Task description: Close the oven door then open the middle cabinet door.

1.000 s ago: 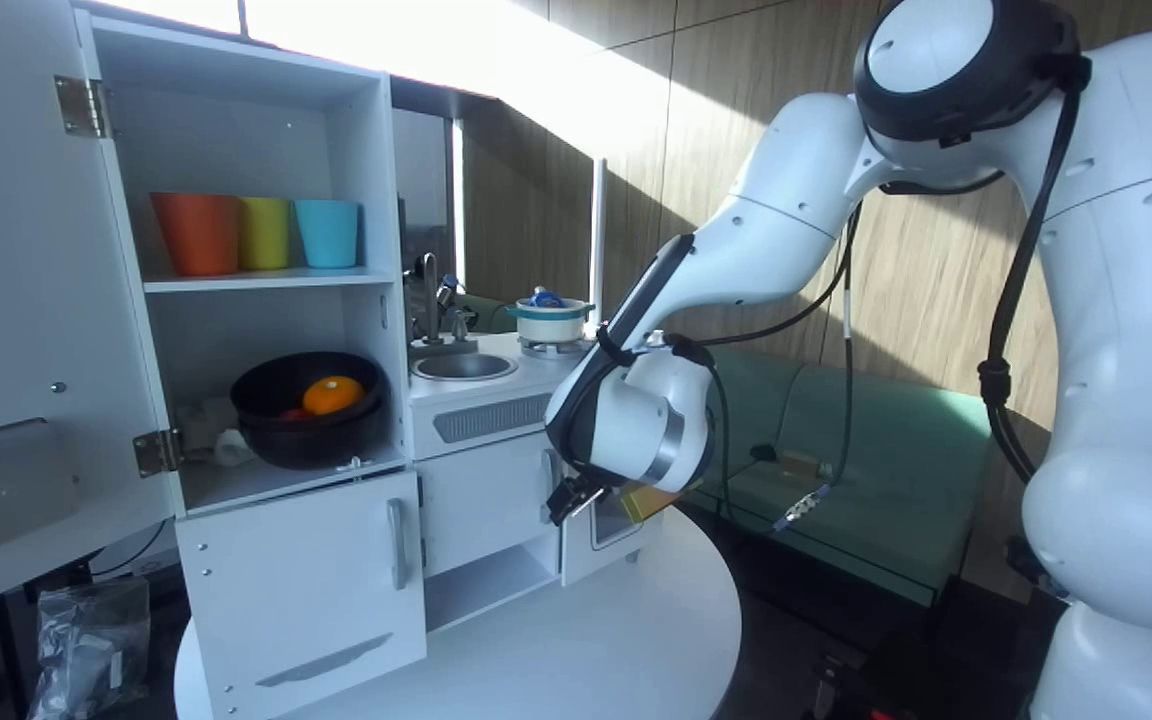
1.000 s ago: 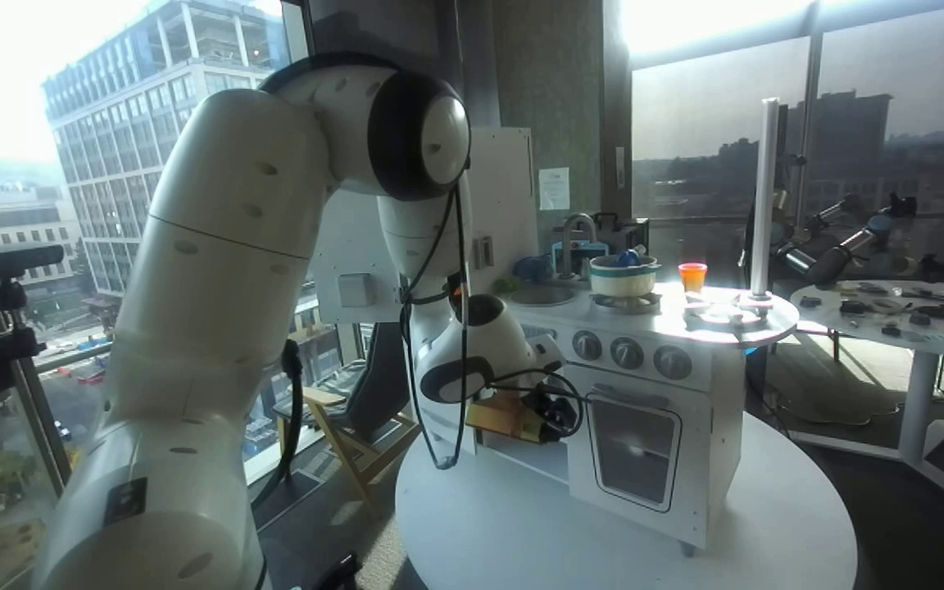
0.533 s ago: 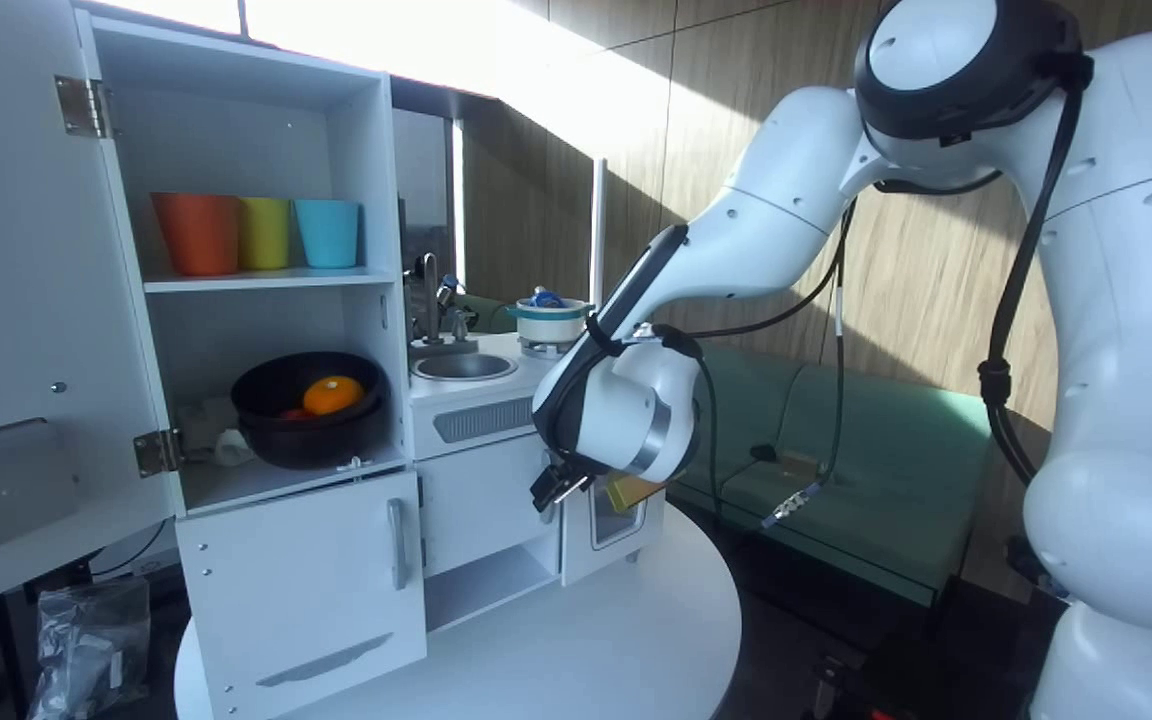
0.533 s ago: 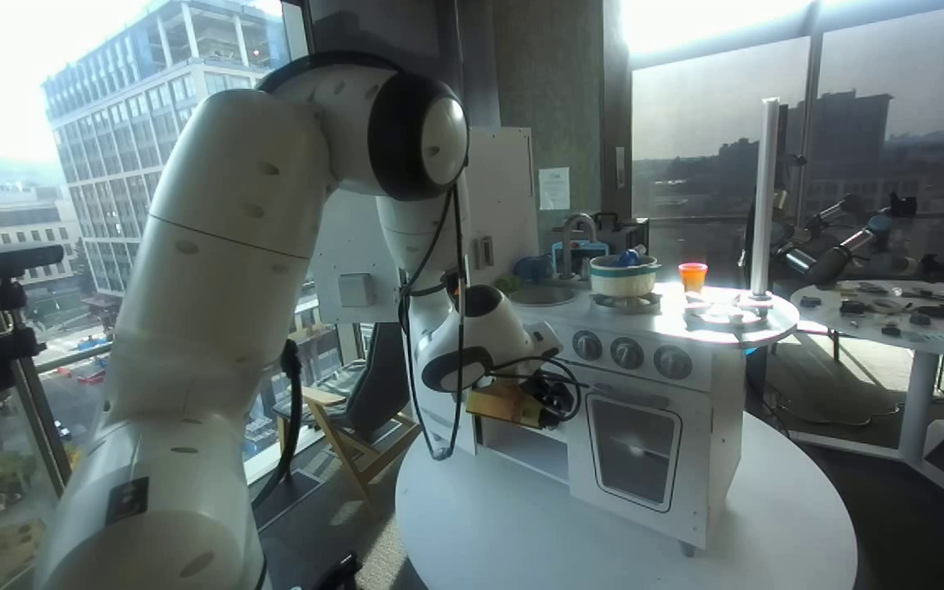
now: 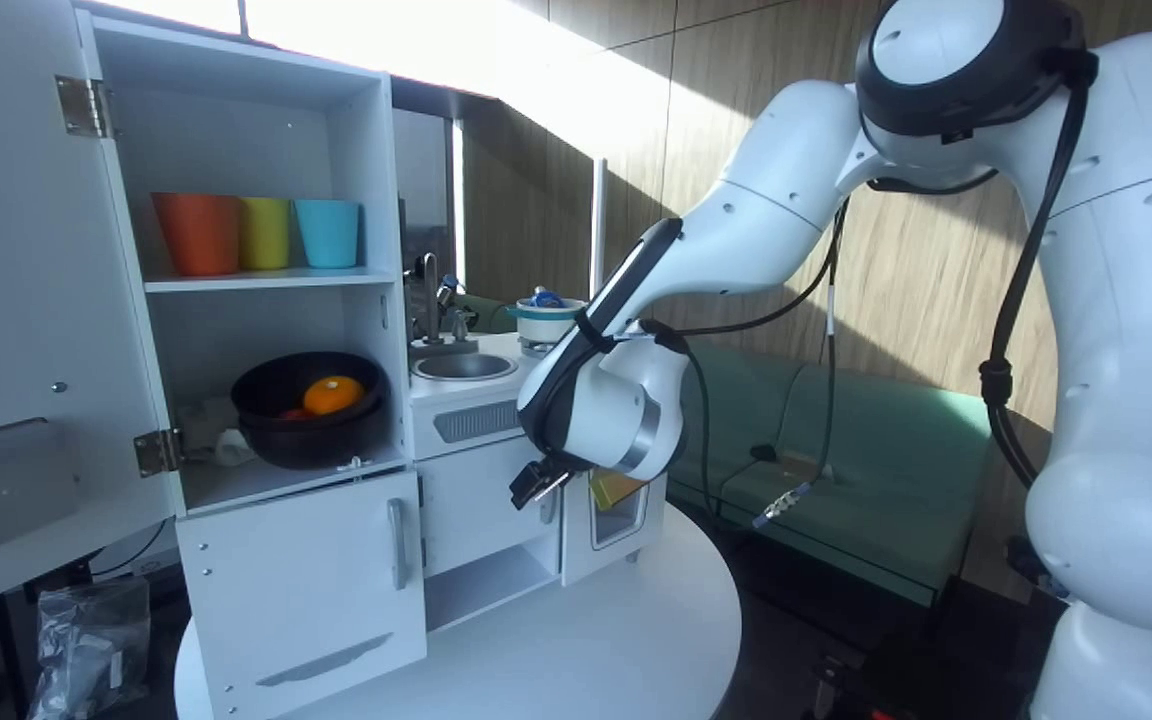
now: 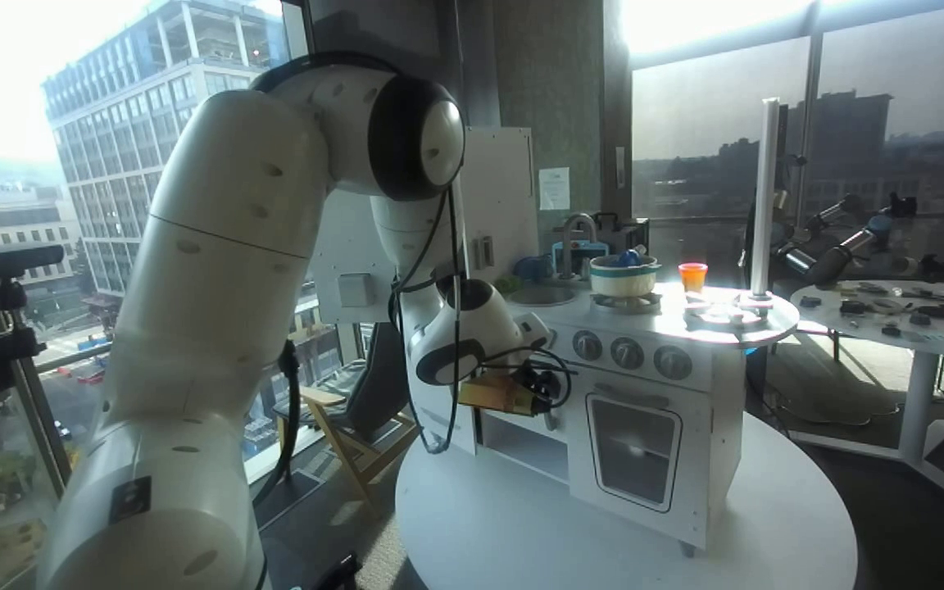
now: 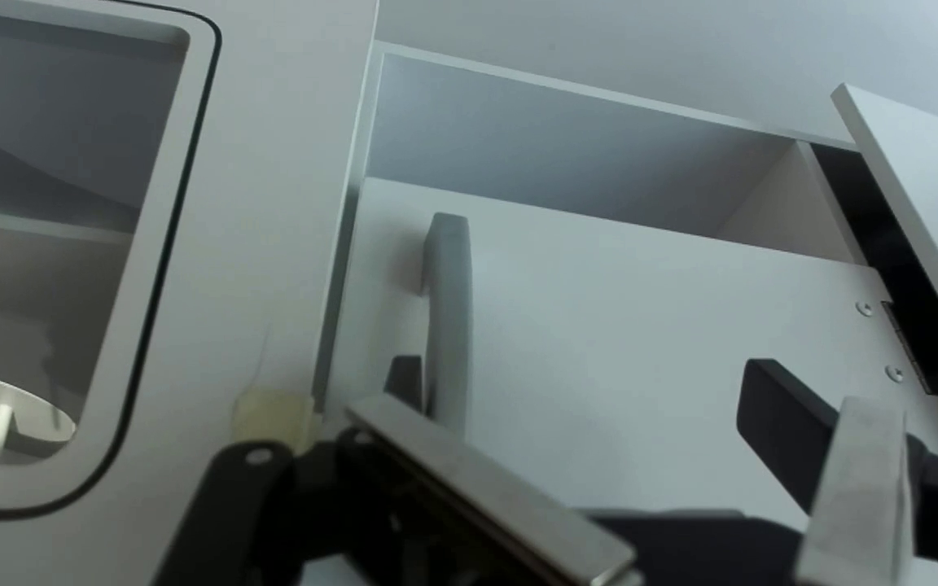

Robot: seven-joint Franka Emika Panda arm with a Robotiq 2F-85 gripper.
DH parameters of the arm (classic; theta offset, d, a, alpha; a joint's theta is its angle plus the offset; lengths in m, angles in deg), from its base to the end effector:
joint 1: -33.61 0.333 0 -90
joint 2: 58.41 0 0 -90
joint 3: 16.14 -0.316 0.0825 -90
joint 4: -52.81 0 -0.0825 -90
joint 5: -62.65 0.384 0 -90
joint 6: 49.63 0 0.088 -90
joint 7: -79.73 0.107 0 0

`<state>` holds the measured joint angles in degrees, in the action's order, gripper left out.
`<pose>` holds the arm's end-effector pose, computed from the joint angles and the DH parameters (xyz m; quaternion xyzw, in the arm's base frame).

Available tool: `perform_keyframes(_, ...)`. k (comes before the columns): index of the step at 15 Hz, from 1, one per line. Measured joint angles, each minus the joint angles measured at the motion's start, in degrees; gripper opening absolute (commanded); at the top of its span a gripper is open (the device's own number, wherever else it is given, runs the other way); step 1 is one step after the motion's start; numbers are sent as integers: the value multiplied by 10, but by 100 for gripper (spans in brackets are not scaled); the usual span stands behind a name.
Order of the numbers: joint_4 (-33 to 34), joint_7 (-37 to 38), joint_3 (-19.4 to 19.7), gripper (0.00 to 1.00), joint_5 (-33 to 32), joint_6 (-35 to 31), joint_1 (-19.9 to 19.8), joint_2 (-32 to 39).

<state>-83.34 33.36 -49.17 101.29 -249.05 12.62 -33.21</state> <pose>0.5289 0.0368 0.2270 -0.9451 -0.0847 -0.3153 0.0122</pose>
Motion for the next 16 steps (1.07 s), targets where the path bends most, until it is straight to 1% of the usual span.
perform_keyframes(3, -1, 0, -1, 100, -13, -1, -3, 2)
perform_keyframes(5, -5, 0, -6, 100, -31, 0, -13, 2)
perform_keyframes(8, -24, -1, -35, 100, -84, 1, -57, 2)
perform_keyframes(11, -50, -10, -64, 100, -139, 18, -105, 1)
perform_keyframes(14, -73, -23, -95, 100, -183, 57, -150, 0)
perform_keyframes(16, -92, -34, -107, 100, -198, 85, -167, -3)
